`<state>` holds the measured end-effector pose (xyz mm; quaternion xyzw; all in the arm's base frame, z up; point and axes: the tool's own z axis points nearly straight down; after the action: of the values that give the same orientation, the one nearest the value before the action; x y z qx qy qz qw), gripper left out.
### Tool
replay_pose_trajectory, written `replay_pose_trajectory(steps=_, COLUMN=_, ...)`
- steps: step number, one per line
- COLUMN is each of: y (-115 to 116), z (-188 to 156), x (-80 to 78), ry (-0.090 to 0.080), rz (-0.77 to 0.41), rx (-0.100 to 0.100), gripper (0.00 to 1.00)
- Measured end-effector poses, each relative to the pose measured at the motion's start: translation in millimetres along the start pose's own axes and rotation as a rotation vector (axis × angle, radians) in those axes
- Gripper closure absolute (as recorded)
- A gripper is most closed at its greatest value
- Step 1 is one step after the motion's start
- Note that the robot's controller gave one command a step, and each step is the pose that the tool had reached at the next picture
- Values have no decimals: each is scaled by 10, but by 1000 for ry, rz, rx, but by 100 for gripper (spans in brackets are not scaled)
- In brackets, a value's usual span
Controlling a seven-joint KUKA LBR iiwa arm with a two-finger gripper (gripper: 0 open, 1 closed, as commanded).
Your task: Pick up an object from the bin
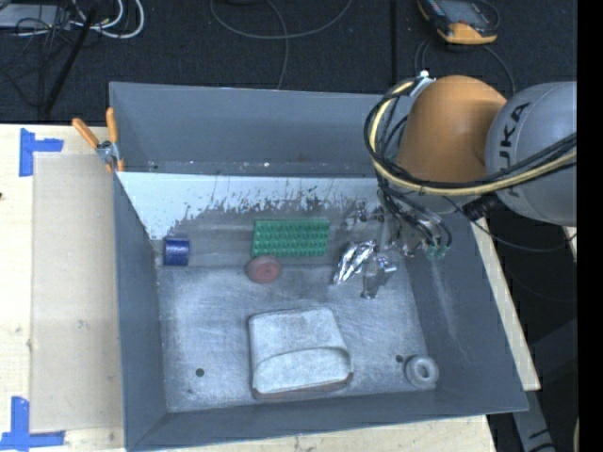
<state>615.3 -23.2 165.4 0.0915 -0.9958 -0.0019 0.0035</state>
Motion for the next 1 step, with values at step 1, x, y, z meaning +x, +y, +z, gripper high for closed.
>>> replay_pose_trajectory(steps=1, y=-425, z=962, x=2, ry=-12, rz=-21, rx=3, gripper=0)
